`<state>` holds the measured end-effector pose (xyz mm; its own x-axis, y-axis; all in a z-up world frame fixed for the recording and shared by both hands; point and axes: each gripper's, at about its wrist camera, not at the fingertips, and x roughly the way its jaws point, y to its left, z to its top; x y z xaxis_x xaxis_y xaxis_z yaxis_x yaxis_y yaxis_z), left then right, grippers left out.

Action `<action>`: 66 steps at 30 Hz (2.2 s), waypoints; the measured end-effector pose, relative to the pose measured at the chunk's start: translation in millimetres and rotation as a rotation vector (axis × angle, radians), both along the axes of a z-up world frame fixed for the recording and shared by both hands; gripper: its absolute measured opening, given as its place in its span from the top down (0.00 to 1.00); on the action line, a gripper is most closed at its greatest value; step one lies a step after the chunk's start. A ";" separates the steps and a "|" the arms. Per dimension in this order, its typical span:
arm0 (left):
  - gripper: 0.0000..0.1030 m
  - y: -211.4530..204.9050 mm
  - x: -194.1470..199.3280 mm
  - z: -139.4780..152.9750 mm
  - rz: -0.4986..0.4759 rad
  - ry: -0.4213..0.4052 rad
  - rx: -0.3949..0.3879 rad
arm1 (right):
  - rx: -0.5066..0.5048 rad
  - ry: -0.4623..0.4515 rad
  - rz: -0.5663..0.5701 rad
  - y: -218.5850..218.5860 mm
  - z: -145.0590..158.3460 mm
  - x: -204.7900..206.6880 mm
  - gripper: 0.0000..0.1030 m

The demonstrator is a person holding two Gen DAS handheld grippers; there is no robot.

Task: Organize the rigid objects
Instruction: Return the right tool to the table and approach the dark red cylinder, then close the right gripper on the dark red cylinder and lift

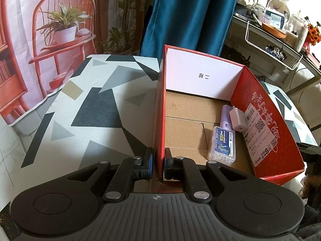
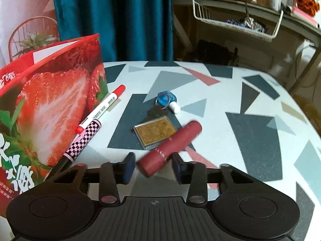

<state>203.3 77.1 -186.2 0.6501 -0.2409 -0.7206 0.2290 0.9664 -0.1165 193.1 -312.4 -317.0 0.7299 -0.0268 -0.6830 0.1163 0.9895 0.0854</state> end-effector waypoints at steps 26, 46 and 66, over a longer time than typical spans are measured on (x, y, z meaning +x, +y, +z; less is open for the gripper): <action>0.89 0.4 -0.3 -0.1 0.008 0.000 -0.009 | -0.159 -0.035 0.427 37.8 24.3 17.8 0.01; 0.89 -4.4 -0.5 3.3 0.027 0.011 0.015 | -0.174 0.088 0.631 9.6 -5.9 72.7 0.01; 0.89 -4.7 -0.6 1.9 0.023 0.011 0.014 | -0.015 0.049 0.271 11.6 -12.4 37.9 0.05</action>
<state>202.7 72.4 -184.3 0.6474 -0.2159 -0.7309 0.2056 0.9730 -0.1053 231.0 -300.8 -329.4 0.6777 0.1541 -0.7190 -0.1491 0.9863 0.0708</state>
